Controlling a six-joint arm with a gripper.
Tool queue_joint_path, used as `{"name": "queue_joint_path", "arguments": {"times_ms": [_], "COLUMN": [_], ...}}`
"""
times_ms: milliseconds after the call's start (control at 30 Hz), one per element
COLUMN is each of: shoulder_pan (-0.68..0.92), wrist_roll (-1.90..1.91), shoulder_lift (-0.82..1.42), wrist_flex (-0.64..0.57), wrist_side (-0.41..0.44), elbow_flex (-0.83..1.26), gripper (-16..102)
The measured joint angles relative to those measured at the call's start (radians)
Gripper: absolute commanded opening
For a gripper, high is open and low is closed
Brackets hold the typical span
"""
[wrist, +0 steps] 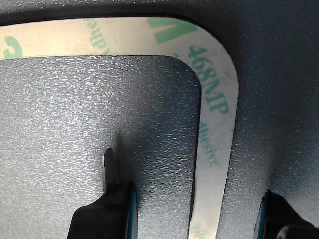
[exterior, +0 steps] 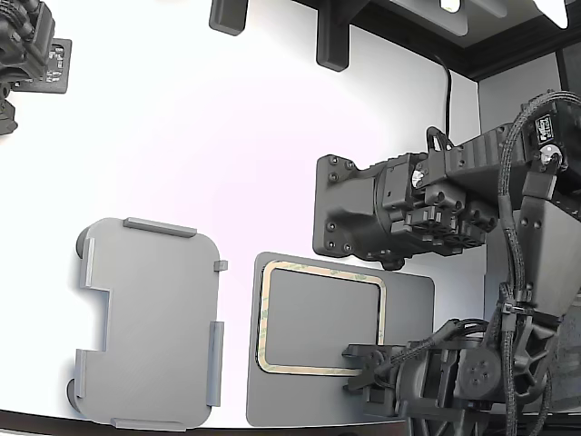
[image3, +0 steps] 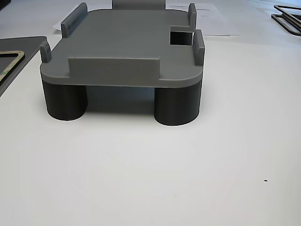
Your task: Move top rectangular frame to the holder.
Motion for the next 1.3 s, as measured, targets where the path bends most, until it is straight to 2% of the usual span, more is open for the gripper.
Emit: {"name": "queue_joint_path", "arguments": {"times_ms": [267,400,900,1300], "shoulder_pan": [0.000,0.000,-0.026,-0.058], "wrist_roll": [-0.011,-0.011,-0.025,-0.006], "shoulder_lift": [0.002,0.000,-0.006,-0.052], "wrist_flex": [-0.002,-0.003,0.044,0.137], "wrist_side": [0.000,-0.002,-0.040,-0.021], "elbow_flex": [0.005,0.005,-0.048,-0.215], "gripper": [98,87,-10,-13]}}
